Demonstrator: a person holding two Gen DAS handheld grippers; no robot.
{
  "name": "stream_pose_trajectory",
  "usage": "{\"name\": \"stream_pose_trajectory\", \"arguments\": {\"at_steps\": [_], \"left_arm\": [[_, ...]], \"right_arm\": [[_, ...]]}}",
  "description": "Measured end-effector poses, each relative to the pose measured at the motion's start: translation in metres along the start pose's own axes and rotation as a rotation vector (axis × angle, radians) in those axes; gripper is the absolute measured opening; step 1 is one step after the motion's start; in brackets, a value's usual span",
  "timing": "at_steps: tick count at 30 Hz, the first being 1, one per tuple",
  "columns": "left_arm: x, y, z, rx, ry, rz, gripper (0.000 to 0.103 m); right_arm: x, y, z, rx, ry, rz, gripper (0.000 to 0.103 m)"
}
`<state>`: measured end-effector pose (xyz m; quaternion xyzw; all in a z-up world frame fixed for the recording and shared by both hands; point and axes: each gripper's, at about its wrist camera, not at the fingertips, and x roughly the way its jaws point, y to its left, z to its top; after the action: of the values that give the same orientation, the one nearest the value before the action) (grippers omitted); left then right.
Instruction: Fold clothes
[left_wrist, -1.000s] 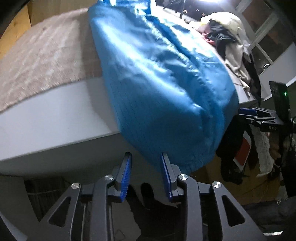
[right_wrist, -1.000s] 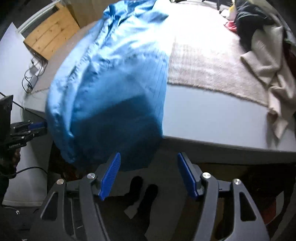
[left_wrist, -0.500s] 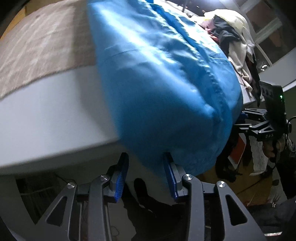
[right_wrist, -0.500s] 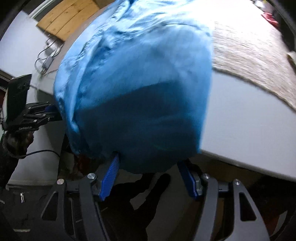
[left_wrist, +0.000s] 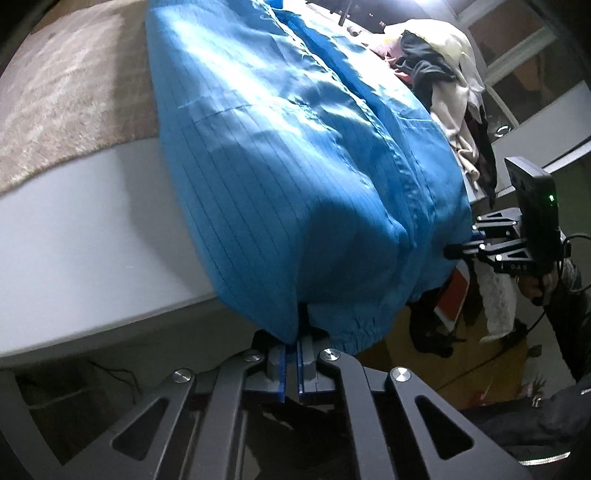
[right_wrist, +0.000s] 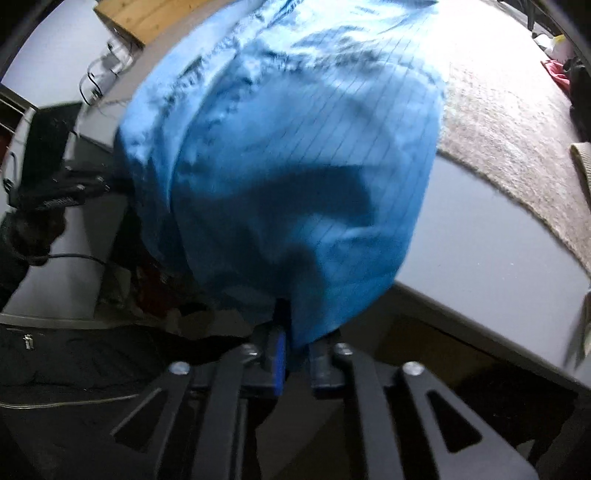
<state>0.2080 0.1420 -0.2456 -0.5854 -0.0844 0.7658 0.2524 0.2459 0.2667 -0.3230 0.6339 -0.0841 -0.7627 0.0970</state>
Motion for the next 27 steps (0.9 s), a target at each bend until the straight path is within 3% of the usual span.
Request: {"name": "stream_pose_trajectory", "arguments": {"at_steps": [2, 4, 5, 6, 7, 8, 9, 13, 18, 24, 27], "left_arm": [[0.000, -0.004, 0.001, 0.017, 0.004, 0.012, 0.010], [0.006, -0.003, 0.001, 0.013, 0.026, 0.034, 0.039], [0.009, -0.001, 0.001, 0.010, 0.033, 0.036, 0.039], [0.010, 0.001, 0.000, 0.013, 0.031, 0.024, 0.035], [0.012, 0.002, 0.000, 0.018, 0.025, 0.003, 0.010], [0.012, 0.000, 0.000, 0.025, 0.016, -0.020, 0.001], [0.011, -0.002, 0.000, 0.033, 0.006, -0.031, 0.001], [-0.008, -0.011, -0.001, 0.047, -0.037, -0.091, 0.001], [-0.060, -0.010, 0.009, -0.049, -0.091, -0.173, 0.001], [-0.116, -0.020, 0.042, -0.080, -0.107, -0.252, 0.001], [-0.130, -0.015, 0.069, -0.095, -0.085, -0.276, 0.001]], "right_arm": [[0.006, 0.004, 0.001, 0.008, -0.011, 0.004, 0.046], [0.013, 0.009, 0.005, 0.014, -0.016, 0.023, 0.046], [0.016, 0.010, 0.007, 0.017, -0.017, 0.035, 0.046], [0.021, 0.012, 0.009, 0.017, -0.017, 0.045, 0.044], [0.024, 0.011, 0.009, 0.013, -0.018, 0.038, 0.038], [0.025, 0.009, 0.008, 0.009, -0.019, 0.022, 0.016], [0.026, 0.007, 0.008, 0.013, -0.022, 0.008, 0.006], [0.003, 0.010, -0.001, 0.039, -0.080, 0.065, 0.004], [-0.046, 0.010, -0.019, 0.132, -0.193, 0.166, 0.003], [-0.091, 0.030, -0.012, 0.228, -0.335, 0.260, 0.003], [-0.130, 0.004, 0.005, 0.248, -0.391, 0.302, 0.003]]}}
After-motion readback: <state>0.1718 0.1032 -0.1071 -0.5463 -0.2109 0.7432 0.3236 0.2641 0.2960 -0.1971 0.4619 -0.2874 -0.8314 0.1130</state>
